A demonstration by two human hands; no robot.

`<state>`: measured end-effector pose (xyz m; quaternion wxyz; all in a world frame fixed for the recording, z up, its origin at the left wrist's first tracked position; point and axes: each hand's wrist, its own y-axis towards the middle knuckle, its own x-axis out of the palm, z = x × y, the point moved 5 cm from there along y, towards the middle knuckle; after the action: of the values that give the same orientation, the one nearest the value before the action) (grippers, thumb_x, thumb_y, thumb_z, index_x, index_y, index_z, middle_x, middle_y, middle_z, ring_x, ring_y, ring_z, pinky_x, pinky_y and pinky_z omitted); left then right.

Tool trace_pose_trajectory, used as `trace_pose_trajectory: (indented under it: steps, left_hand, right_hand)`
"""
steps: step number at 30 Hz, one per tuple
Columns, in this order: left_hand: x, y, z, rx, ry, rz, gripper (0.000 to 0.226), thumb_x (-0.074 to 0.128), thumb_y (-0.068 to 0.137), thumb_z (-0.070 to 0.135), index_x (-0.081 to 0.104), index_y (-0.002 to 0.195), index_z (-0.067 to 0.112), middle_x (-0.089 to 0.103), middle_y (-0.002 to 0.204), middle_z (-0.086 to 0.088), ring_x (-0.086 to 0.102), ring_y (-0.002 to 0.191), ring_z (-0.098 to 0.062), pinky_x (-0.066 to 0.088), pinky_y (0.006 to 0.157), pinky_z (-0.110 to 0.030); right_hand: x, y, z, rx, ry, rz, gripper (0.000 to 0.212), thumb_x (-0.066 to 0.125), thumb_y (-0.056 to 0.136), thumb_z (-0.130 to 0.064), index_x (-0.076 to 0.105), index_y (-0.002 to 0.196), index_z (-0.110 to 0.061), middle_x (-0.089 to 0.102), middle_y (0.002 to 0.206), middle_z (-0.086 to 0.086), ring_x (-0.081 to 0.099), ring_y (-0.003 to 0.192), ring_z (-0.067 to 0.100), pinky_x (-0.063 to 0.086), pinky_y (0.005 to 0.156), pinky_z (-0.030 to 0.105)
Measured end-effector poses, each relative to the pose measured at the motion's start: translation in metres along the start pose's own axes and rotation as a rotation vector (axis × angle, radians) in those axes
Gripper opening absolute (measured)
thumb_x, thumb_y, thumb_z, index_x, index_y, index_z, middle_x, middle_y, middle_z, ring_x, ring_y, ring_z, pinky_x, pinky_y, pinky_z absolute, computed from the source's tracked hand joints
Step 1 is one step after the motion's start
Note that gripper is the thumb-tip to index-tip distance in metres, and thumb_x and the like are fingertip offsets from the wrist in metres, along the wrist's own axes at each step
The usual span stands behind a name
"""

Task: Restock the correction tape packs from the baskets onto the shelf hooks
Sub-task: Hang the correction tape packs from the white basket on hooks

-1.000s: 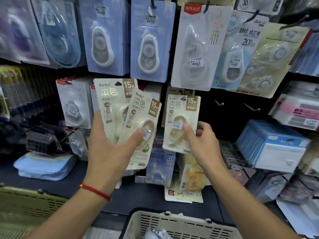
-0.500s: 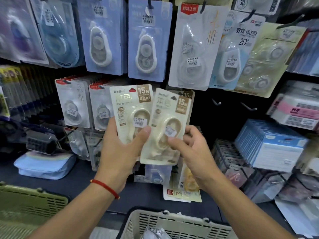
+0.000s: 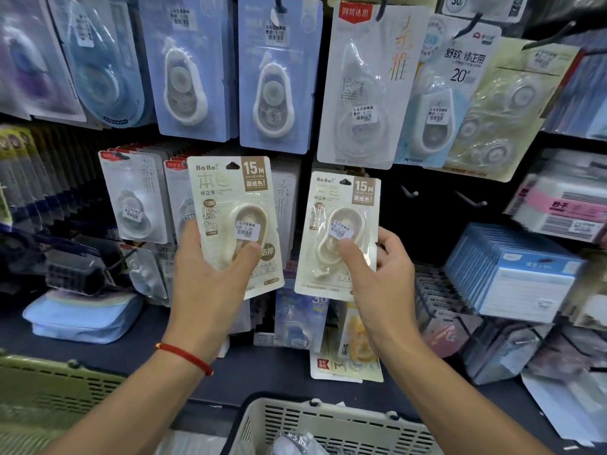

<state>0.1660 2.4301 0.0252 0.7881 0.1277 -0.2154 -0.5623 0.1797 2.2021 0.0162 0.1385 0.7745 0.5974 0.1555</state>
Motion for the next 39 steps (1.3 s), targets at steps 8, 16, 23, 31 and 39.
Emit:
trace_pose_trajectory:
  steps: [8,16,23,31,39]
  left_hand:
    - [0.000,-0.001,-0.001,-0.009,-0.026,-0.028,0.038,0.075,0.093,0.005,0.061,0.118,0.030,0.075,0.109,0.020,0.074,0.099,-0.001,0.063,0.072,-0.020]
    - [0.027,-0.013,-0.022,-0.180,-0.021,-0.227,0.043,0.088,0.080,0.023,0.063,0.115,0.029,0.079,0.106,0.011,0.075,0.099,-0.007,0.061,0.076,-0.022]
    - [0.047,-0.023,-0.026,-0.207,0.041,-0.381,0.061,0.076,0.091,0.001,0.056,0.142,0.028,0.075,0.115,0.001,0.074,0.101,-0.011,0.061,0.083,-0.023]
    - [0.051,-0.023,-0.028,-0.211,-0.003,-0.402,0.059,0.074,0.090,-0.007,0.064,0.136,0.030,0.076,0.108,-0.001,0.077,0.089,-0.026,0.065,0.081,-0.035]
    - [0.032,-0.007,-0.018,0.259,0.709,-0.299,0.048,0.073,0.086,0.001,0.070,0.131,0.018,0.066,0.127,0.001,0.060,0.122,-0.022,0.045,0.109,-0.033]
  right_hand:
    - [-0.006,0.011,0.002,-0.023,-0.256,-0.011,0.034,0.070,0.098,-0.042,0.064,0.131,-0.035,0.076,0.109,-0.018,0.071,0.104,0.001,0.058,0.081,0.021]
    - [0.011,0.001,0.015,0.040,-0.227,-0.304,0.026,0.073,0.092,-0.049,0.071,0.116,-0.038,0.075,0.111,-0.023,0.069,0.105,-0.002,0.057,0.087,0.023]
    - [0.007,0.004,0.009,0.044,0.025,-0.155,0.021,0.076,0.091,-0.037,0.069,0.111,-0.038,0.080,0.112,-0.002,0.078,0.103,0.017,0.064,0.082,0.037]
    - [-0.007,0.010,-0.002,0.059,0.034,-0.019,0.030,0.077,0.094,-0.043,0.070,0.118,-0.025,0.081,0.105,0.000,0.080,0.095,0.021,0.065,0.083,0.049]
    - [-0.010,0.007,0.007,-0.385,-0.990,-0.100,0.061,0.062,0.100,-0.039,0.043,0.156,-0.022,0.045,0.153,-0.003,0.038,0.144,0.017,0.039,0.116,0.039]
